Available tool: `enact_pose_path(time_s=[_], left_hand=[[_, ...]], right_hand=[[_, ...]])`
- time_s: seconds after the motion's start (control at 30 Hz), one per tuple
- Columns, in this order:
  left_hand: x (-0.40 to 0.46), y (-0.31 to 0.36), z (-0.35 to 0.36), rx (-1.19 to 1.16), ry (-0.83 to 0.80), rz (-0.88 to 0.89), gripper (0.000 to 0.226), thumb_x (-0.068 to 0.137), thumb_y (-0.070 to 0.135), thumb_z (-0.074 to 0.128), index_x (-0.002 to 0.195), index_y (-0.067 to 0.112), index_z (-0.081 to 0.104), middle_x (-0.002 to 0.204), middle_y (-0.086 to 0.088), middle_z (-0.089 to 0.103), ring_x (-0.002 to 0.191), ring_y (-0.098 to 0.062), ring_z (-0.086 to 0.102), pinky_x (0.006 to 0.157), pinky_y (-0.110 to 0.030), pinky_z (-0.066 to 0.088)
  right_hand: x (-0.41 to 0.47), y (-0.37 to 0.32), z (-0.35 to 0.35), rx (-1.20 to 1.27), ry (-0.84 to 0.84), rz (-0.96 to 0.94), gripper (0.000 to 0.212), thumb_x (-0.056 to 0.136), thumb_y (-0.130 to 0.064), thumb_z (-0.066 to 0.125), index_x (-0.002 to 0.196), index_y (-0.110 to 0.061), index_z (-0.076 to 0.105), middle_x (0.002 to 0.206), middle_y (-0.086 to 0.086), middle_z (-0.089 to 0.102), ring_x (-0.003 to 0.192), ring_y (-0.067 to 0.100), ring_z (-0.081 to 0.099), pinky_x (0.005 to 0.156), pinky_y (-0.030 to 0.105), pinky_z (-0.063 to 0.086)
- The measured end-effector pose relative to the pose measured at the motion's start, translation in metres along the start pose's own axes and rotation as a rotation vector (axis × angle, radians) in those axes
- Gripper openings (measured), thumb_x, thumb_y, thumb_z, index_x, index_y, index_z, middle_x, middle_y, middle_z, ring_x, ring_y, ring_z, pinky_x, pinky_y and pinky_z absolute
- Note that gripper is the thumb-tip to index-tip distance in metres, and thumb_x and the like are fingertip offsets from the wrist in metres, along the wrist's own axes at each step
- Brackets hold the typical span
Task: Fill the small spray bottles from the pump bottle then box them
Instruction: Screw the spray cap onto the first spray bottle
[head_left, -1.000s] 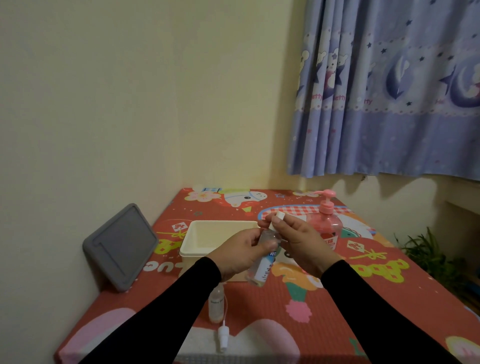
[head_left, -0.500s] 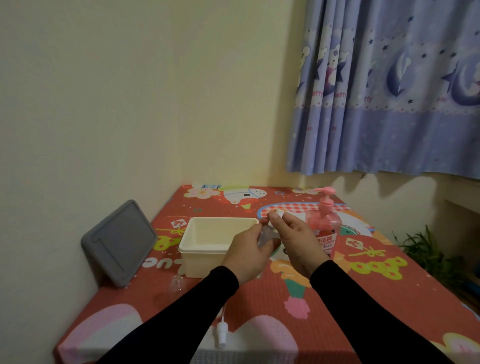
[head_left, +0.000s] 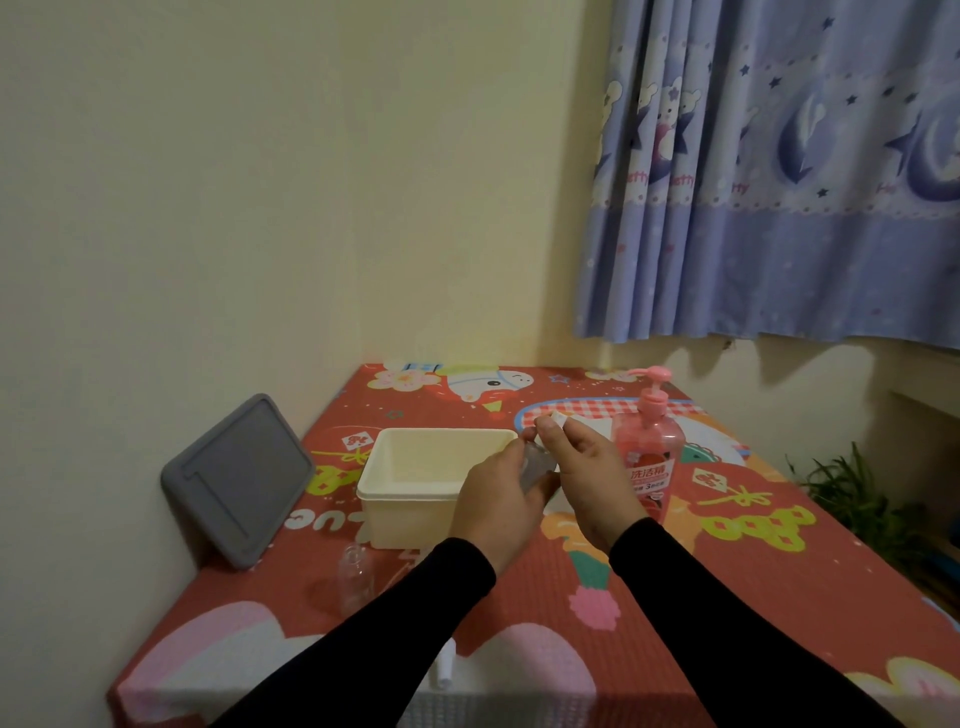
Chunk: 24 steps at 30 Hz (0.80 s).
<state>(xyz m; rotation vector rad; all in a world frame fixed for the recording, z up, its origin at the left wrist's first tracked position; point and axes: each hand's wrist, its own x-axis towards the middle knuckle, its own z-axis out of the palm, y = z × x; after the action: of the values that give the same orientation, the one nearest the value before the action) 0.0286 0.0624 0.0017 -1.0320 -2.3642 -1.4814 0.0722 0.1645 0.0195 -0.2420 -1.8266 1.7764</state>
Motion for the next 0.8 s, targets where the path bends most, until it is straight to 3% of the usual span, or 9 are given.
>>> enact_pose_path(time_s=[0.13, 0.23, 0.3, 0.4, 0.43, 0.5, 0.63, 0.73, 0.8], left_hand=[[0.002, 0.000, -0.004, -0.063, -0.082, -0.094, 0.029, 0.086, 0.040, 0.067, 0.107, 0.021, 0.060, 0.086, 0.012, 0.064, 0.071, 0.000, 0.058, 0.052, -0.006, 0.037], [0.002, -0.003, -0.004, -0.099, -0.117, -0.161, 0.023, 0.084, 0.037, 0.069, 0.101, 0.026, 0.057, 0.087, 0.012, 0.064, 0.076, -0.002, 0.060, 0.055, -0.010, 0.038], [0.000, -0.006, -0.001, -0.112, -0.131, -0.213, 0.025, 0.082, 0.035, 0.072, 0.097, 0.024, 0.055, 0.087, 0.011, 0.065, 0.079, -0.006, 0.062, 0.059, -0.016, 0.042], [-0.006, -0.014, 0.007, -0.108, -0.134, -0.262, 0.026, 0.081, 0.032, 0.072, 0.097, 0.023, 0.055, 0.091, 0.007, 0.067, 0.084, -0.012, 0.063, 0.068, -0.024, 0.048], [-0.009, -0.018, 0.010, -0.102, -0.136, -0.272, 0.024, 0.081, 0.030, 0.071, 0.098, 0.023, 0.055, 0.093, 0.006, 0.067, 0.085, -0.014, 0.064, 0.070, -0.027, 0.048], [-0.015, -0.024, 0.016, -0.089, -0.132, -0.285, 0.022, 0.082, 0.026, 0.068, 0.099, 0.021, 0.057, 0.092, 0.004, 0.068, 0.085, -0.017, 0.063, 0.072, -0.030, 0.047], [-0.028, -0.034, 0.027, -0.064, -0.068, -0.320, 0.012, 0.083, 0.025, 0.064, 0.087, 0.017, 0.055, 0.079, 0.002, 0.063, 0.075, -0.019, 0.059, 0.063, -0.028, 0.042], [-0.037, -0.042, 0.035, -0.045, -0.061, -0.362, 0.015, 0.082, 0.024, 0.064, 0.088, 0.015, 0.054, 0.081, -0.001, 0.063, 0.079, -0.024, 0.060, 0.069, -0.033, 0.046], [-0.041, -0.045, 0.039, -0.040, -0.084, -0.370, 0.017, 0.081, 0.024, 0.064, 0.091, 0.015, 0.053, 0.084, -0.003, 0.063, 0.082, -0.024, 0.061, 0.076, -0.038, 0.049]], right_hand=[[0.002, 0.006, -0.003, -0.033, -0.021, -0.014, 0.044, 0.092, -0.038, 0.061, 0.095, 0.006, 0.061, 0.094, 0.031, 0.060, 0.078, 0.023, 0.059, 0.074, 0.039, 0.048], [0.001, 0.010, -0.004, -0.081, -0.068, -0.035, 0.049, 0.088, -0.046, 0.064, 0.083, 0.003, 0.057, 0.085, 0.031, 0.055, 0.076, 0.021, 0.054, 0.070, 0.039, 0.043], [0.002, 0.018, -0.009, -0.141, -0.107, -0.024, 0.065, 0.082, -0.060, 0.063, 0.090, 0.004, 0.055, 0.083, 0.017, 0.053, 0.081, 0.018, 0.052, 0.072, 0.036, 0.041], [-0.002, 0.025, -0.018, -0.232, -0.129, 0.009, 0.040, 0.094, -0.049, 0.052, 0.122, -0.023, 0.062, 0.112, -0.017, 0.060, 0.103, -0.004, 0.056, 0.090, 0.017, 0.042], [-0.004, 0.027, -0.022, -0.292, -0.120, -0.012, 0.029, 0.097, -0.044, 0.049, 0.121, -0.033, 0.061, 0.112, -0.025, 0.059, 0.103, -0.013, 0.054, 0.088, 0.009, 0.040], [-0.007, 0.035, -0.032, -0.460, -0.114, -0.048, 0.022, 0.099, -0.041, 0.046, 0.114, -0.039, 0.062, 0.110, -0.028, 0.060, 0.104, -0.010, 0.055, 0.086, 0.009, 0.040], [-0.015, 0.062, -0.051, -0.794, -0.101, -0.061, 0.057, 0.093, -0.058, 0.042, 0.136, -0.021, 0.054, 0.138, -0.005, 0.055, 0.126, 0.013, 0.051, 0.103, 0.029, 0.039], [-0.024, 0.075, -0.063, -0.972, -0.156, -0.046, 0.061, 0.093, -0.058, 0.040, 0.141, -0.020, 0.047, 0.148, 0.000, 0.045, 0.136, 0.014, 0.041, 0.109, 0.027, 0.029], [-0.028, 0.083, -0.068, -1.050, -0.191, -0.027, 0.084, 0.082, -0.077, 0.026, 0.143, -0.023, 0.044, 0.152, 0.001, 0.039, 0.141, 0.015, 0.034, 0.111, 0.027, 0.026]])
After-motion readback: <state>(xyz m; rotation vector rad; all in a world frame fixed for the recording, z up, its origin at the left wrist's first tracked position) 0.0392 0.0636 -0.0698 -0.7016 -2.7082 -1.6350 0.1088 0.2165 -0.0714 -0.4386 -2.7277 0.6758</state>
